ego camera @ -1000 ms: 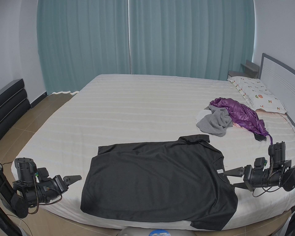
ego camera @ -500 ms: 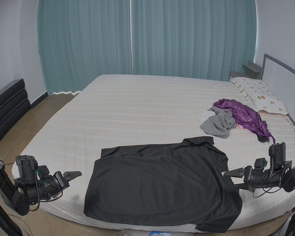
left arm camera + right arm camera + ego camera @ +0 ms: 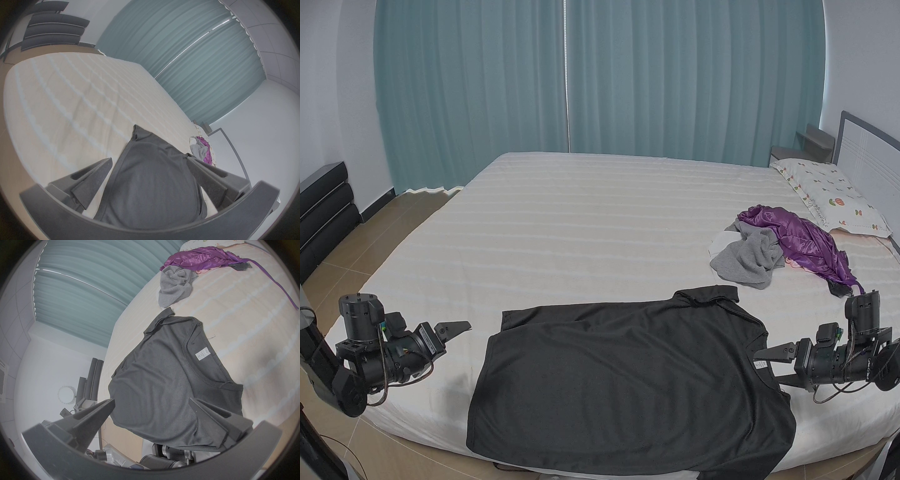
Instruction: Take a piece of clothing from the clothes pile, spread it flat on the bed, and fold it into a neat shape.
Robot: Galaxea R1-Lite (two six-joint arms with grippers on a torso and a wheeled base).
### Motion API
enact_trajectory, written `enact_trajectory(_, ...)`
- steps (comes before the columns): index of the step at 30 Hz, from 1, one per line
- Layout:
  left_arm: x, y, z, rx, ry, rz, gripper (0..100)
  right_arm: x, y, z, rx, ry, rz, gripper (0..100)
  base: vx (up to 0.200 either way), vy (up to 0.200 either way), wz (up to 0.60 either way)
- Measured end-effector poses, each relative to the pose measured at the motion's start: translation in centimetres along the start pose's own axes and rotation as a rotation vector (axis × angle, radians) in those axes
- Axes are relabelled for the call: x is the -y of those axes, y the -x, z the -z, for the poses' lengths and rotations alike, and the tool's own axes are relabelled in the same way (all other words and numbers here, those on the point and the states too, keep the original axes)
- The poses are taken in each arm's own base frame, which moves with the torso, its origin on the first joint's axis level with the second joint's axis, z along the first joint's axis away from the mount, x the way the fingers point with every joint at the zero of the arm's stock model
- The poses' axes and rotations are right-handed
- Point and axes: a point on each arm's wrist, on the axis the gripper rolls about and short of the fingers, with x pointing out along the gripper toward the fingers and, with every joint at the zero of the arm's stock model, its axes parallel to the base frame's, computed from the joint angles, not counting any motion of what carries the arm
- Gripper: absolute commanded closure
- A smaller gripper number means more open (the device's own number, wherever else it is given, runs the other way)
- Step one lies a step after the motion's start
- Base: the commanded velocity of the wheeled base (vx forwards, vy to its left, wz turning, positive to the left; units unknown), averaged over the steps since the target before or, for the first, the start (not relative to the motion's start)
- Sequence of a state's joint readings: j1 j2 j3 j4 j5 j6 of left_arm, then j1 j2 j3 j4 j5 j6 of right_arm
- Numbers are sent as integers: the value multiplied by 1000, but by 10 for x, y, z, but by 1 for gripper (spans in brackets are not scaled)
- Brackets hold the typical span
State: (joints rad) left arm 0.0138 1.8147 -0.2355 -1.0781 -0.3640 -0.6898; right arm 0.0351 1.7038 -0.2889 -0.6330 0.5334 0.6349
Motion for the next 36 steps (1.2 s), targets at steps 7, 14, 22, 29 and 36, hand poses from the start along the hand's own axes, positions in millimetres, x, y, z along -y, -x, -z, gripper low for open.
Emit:
enact_trajectory(7,6,-33,-21,16,-15,21,0,2,-3,-1,-5,-5,5,0,0,0,0)
enact_trajectory(14,9,-82,-44,29,-38,33,0,5,-8,-3,2,-6,6,0,0,0,0)
enact_trajectory(22,11,-136,-60,29,-60,10,0,7,-13,-6,10,-55,6,0,0,0,0)
enact_trajectory(29,10,-185,-59,30,-71,-54,0,6,-14,-11,44,-78,-16,0,0,0,0)
enact_trajectory(36,2,-213,-41,8,-73,-89,0,11,-19,-11,39,-95,2,0,0,0,0)
